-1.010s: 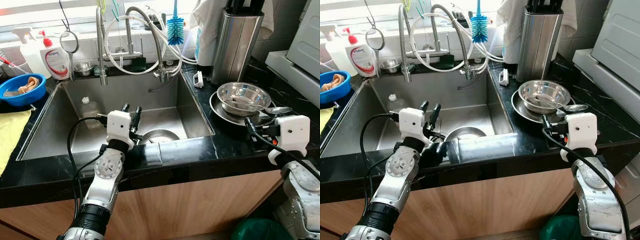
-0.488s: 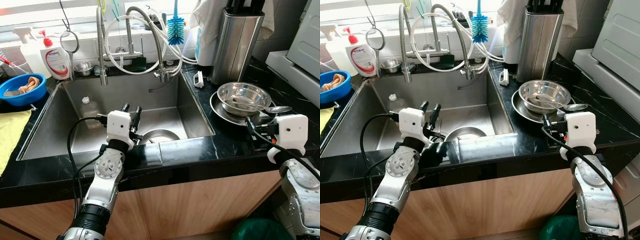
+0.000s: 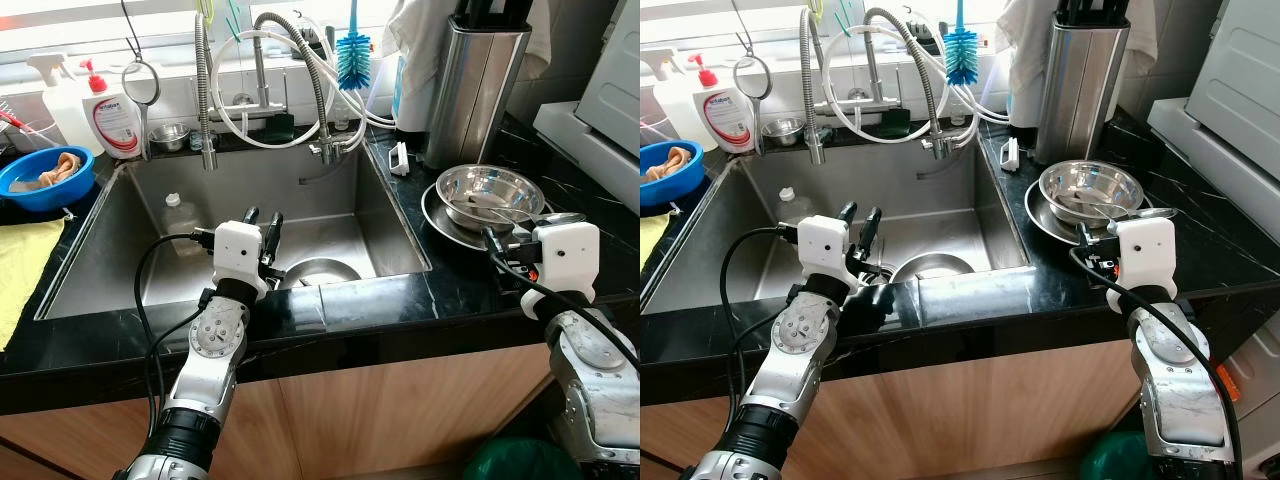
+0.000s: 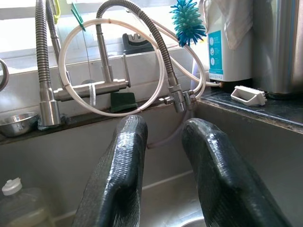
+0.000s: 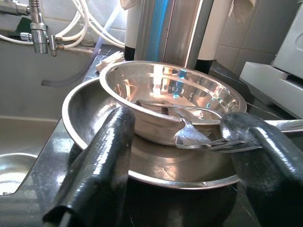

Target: Kitchen organization

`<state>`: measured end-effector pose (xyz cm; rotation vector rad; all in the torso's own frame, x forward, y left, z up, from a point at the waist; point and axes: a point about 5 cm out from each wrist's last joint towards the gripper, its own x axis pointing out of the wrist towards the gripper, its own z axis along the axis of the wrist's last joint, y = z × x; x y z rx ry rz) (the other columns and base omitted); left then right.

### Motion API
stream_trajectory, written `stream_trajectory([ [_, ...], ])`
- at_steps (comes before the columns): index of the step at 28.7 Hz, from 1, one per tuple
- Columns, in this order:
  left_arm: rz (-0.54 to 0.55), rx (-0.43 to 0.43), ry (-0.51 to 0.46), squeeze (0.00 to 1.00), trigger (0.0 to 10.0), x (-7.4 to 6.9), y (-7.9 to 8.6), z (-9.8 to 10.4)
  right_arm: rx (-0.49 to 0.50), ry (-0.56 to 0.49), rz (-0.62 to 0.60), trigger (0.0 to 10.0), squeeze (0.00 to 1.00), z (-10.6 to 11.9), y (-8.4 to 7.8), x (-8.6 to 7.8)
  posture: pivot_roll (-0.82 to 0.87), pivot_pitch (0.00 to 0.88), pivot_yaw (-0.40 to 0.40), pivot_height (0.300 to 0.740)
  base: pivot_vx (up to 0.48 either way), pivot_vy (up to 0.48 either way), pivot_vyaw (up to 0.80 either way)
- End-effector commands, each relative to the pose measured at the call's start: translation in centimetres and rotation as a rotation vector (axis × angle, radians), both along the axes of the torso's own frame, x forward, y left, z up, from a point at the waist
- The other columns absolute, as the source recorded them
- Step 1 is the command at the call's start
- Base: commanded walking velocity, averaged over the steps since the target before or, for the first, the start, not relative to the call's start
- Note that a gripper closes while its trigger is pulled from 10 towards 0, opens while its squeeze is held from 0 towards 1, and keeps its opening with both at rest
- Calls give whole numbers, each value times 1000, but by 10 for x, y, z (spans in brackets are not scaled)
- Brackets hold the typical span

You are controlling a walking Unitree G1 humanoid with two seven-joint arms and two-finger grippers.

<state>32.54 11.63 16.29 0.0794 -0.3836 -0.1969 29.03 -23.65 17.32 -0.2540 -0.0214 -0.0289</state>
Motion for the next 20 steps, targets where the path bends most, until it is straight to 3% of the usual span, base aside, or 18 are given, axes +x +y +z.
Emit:
stream_trajectory([
  [1,0,11,-4,0,10000,-1,2,1,-2,6,7,0,0,0,3,2,-172,0,50,740,0,0,0],
  [20,5,11,-8,0,10000,0,3,2,9,-28,43,0,0,12,14,9,-170,0,48,740,0,0,0],
])
